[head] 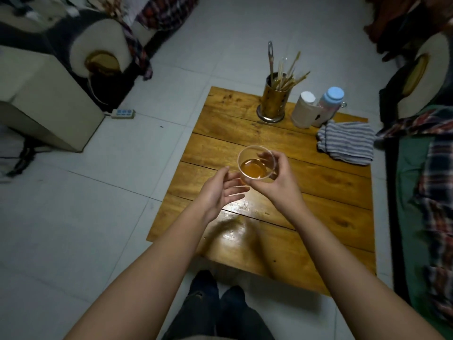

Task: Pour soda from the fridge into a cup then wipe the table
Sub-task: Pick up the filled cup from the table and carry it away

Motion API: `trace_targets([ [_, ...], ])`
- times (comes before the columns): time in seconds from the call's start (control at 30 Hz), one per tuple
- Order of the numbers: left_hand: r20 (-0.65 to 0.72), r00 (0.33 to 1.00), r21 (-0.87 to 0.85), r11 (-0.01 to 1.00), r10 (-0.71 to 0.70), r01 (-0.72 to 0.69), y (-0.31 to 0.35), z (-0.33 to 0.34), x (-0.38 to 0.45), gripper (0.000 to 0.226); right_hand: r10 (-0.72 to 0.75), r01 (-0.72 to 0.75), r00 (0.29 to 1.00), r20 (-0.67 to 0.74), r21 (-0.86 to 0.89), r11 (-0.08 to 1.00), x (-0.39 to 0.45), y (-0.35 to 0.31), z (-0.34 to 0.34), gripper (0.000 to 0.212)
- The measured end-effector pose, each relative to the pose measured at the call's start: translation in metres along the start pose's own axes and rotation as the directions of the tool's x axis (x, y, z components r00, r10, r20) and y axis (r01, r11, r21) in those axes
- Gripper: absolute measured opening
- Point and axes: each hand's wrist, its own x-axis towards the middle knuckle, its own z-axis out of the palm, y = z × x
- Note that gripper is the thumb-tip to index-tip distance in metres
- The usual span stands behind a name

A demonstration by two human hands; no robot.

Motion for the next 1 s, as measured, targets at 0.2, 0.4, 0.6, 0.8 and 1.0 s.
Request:
trace_targets([
  [0.2, -0.020, 0.998, -0.040, 0.997, 0.059, -0.060, 0.010, -0.021, -0.047, 0.041, -0.055, 0.055, 0.996, 0.070, -0.001, 0.998, -0.022, -0.034, 0.015, 0.068],
  [0.4, -0.044, 0.993, -0.076, 0.990, 0.114, -0.117, 0.021, -0.057, -0.085, 0.041, -0.107, 0.108, 0.988, 0.110, -0.004, 0.994, -0.040, -0.066, 0.049, 0.067],
  [0.6, -0.062, 0.989, -0.079, 0.987, 0.133, -0.137, 0.034, -0.119, -0.122, 0.041, -0.148, 0.146, 0.980, 0.132, 0.024, 0.989, -0.065, -0.097, 0.109, 0.066],
  [0.8, -0.082, 0.988, -0.083, 0.987, 0.129, -0.136, 0.040, -0.196, -0.155, 0.039, -0.160, 0.156, 0.975, 0.155, 0.040, 0.987, -0.088, -0.125, 0.182, 0.065],
  [1.0, -0.132, 0.980, -0.113, 0.980, 0.151, -0.166, 0.053, -0.272, -0.185, 0.042, -0.178, 0.161, 0.959, 0.221, 0.090, 0.983, -0.102, -0.155, 0.254, 0.066],
])
